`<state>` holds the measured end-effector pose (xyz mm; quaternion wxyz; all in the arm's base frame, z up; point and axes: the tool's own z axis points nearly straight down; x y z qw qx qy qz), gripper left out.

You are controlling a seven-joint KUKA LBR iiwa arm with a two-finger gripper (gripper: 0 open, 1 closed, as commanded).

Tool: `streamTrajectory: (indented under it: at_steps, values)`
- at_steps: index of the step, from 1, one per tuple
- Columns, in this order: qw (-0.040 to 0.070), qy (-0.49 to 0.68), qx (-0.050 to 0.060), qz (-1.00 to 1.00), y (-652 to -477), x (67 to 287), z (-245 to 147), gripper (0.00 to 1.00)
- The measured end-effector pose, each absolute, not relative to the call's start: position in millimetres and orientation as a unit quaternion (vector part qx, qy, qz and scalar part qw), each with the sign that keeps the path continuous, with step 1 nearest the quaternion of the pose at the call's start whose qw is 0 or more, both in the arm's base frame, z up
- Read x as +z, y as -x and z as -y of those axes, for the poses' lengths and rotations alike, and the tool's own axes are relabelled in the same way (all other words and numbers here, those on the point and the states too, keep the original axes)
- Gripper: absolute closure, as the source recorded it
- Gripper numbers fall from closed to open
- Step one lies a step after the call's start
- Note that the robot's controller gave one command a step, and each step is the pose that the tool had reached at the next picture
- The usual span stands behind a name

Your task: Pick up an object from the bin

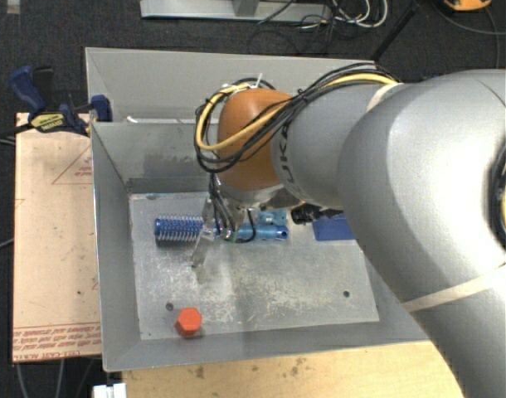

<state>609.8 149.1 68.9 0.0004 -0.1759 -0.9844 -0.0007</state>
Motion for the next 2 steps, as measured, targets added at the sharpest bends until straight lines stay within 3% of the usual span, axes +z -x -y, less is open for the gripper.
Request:
streamTrajectory:
  at_steps: [1, 2]
  values:
    - [0.001, 0.176, -0.001, 0.984, -609.6, 68.8, -148.8, 1.00]
    - [-0.001, 0.176, -0.001, 0.984, -609.7, 89.7, -148.7, 1.00]
